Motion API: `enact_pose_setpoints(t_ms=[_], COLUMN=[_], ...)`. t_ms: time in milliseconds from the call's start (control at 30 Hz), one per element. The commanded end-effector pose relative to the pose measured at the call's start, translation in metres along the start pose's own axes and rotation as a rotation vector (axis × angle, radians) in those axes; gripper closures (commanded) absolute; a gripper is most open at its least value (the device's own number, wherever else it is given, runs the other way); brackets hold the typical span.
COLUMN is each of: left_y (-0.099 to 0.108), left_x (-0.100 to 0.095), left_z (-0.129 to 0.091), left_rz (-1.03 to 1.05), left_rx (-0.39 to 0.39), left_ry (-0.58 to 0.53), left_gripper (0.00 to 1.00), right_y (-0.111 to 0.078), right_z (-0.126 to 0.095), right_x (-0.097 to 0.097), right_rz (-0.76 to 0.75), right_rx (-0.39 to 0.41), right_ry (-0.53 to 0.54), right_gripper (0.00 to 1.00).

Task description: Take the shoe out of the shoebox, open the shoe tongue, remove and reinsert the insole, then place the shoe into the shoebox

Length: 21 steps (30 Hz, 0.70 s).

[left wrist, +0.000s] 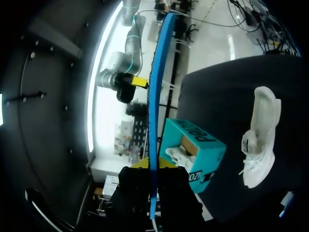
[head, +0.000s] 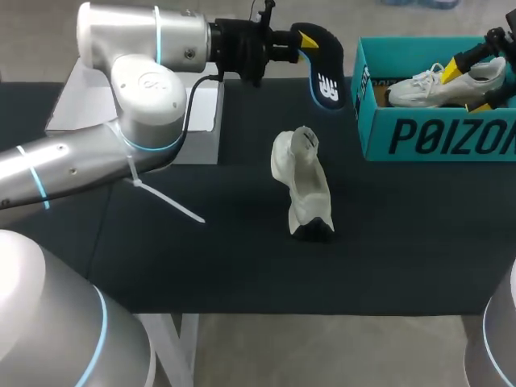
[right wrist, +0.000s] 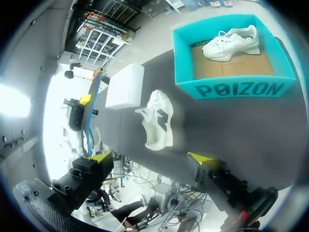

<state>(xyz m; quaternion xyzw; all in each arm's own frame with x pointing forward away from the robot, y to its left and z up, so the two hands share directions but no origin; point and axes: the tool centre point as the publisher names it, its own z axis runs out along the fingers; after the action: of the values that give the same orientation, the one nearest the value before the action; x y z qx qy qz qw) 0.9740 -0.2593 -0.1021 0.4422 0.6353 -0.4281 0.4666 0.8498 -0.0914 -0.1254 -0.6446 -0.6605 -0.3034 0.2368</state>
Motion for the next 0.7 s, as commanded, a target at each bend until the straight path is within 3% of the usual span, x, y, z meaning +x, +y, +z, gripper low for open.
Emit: enact_pose_setpoints(t_ms=[33,233,400,467,533,600,700], left_y=[0.001,-0.002,-0.005,-0.005,-0.006,-0.006,-0.007], left_x=[0.002,0.006,0.005,0.005,0.004,0.004,0.004], left_z=[-0.003,-0.002,0.0,0.0,0.001,0.002,0.004], left_rz=[-0.005,-0.015,-0.015,-0.018,-0.017,-0.015,-0.014], left_rx=[-0.007,-0.006,0.0,-0.001,-0.001,0.001,0.001], left_ry=[0.01,0.018,0.017,0.015,0.015,0.018,0.022], left_gripper=[1.0,1.0,1.0,1.0,1.0,1.0,1.0], right_y=[0.016,0.017,0.015,0.015,0.014,0.014,0.014], right_z=[0.002,0.0,-0.006,-0.006,-0.009,-0.013,-0.016], right_x=[-0.008,-0.017,-0.021,-0.024,-0.027,-0.029,-0.033], right_rz=[0.015,0.024,-0.063,-0.028,0.008,0.024,0.036], right_rx=[0.111,0.097,0.047,0.062,0.011,-0.042,-0.055], right_ry=[0.005,0.017,0.029,-0.071,-0.141,-0.161,-0.17], right_gripper=[0.0,0.0,0.0,0.0,0.0,0.0,0.0])
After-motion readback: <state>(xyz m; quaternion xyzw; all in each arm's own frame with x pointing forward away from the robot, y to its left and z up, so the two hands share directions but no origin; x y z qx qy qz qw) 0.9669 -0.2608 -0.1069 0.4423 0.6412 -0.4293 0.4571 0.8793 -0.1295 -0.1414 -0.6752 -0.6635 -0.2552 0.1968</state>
